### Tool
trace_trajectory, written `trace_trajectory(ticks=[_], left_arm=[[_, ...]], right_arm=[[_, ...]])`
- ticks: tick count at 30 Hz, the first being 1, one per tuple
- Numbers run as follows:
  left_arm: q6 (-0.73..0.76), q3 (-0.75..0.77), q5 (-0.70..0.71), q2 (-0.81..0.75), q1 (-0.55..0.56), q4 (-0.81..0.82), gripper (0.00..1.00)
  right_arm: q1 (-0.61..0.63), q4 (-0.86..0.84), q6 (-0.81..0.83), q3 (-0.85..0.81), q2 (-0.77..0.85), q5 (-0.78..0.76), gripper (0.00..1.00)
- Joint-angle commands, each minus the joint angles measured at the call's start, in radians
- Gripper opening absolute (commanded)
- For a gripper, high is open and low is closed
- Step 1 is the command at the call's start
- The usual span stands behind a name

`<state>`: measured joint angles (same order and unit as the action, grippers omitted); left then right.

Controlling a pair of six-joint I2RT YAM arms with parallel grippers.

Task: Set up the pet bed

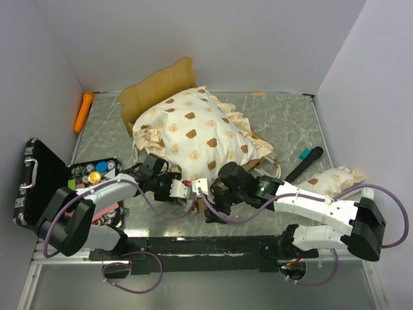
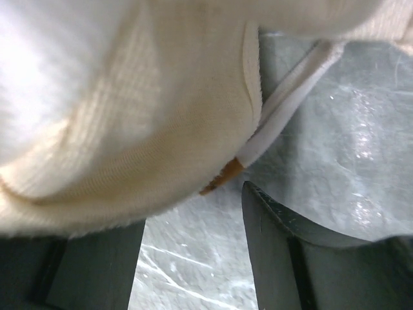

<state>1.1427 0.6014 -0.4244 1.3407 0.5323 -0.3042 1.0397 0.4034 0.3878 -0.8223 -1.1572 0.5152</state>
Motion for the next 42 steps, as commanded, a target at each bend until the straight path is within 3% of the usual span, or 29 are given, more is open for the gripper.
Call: trace_trajectory(ticks=[1, 3, 9, 13, 20, 29, 34, 38, 42], left_arm=[[0.051, -0.006, 0.019, 0.069, 0.005, 0.068, 0.64], [0.032, -0.012, 0.035, 0.084, 0.005, 0.097, 0.56], [-0.009, -0.077, 0.071, 0.020, 0.005, 0.134, 0.01], [-0.122, -0.104, 0.093, -0.072, 0.000, 0.134, 0.01], [-0.317, -0.137, 0.006, -0.215, -0.083, 0.119, 0.01], [-0.365, -0.149, -0.071, -0.343, -0.170, 0.033, 0.01], [-0.435, -0.065, -0.122, -0.385, -0.204, -0.096, 0.01], [-0.474, 0.007, -0.152, -0.382, -0.218, -0.160, 0.01], [-0.495, 0.054, -0.178, -0.362, -0.242, -0.197, 0.01]], right_arm=[[-0.017, 0.022, 0.033, -0.005, 0.008, 0.035, 0.72], [-0.021, 0.018, 0.033, -0.003, 0.002, 0.042, 0.72], [-0.030, 0.020, 0.034, -0.005, -0.004, 0.054, 0.72], [-0.032, 0.014, 0.031, -0.006, -0.009, 0.063, 0.72], [-0.032, -0.032, 0.011, -0.006, -0.055, 0.088, 0.72], [-0.026, -0.067, -0.006, -0.052, -0.121, 0.118, 0.70], [0.083, -0.087, 0.057, -0.095, -0.170, 0.030, 0.68], [0.143, 0.088, 0.175, -0.265, -0.347, -0.026, 0.68], [0.187, 0.230, 0.275, -0.400, -0.515, -0.188, 0.68]])
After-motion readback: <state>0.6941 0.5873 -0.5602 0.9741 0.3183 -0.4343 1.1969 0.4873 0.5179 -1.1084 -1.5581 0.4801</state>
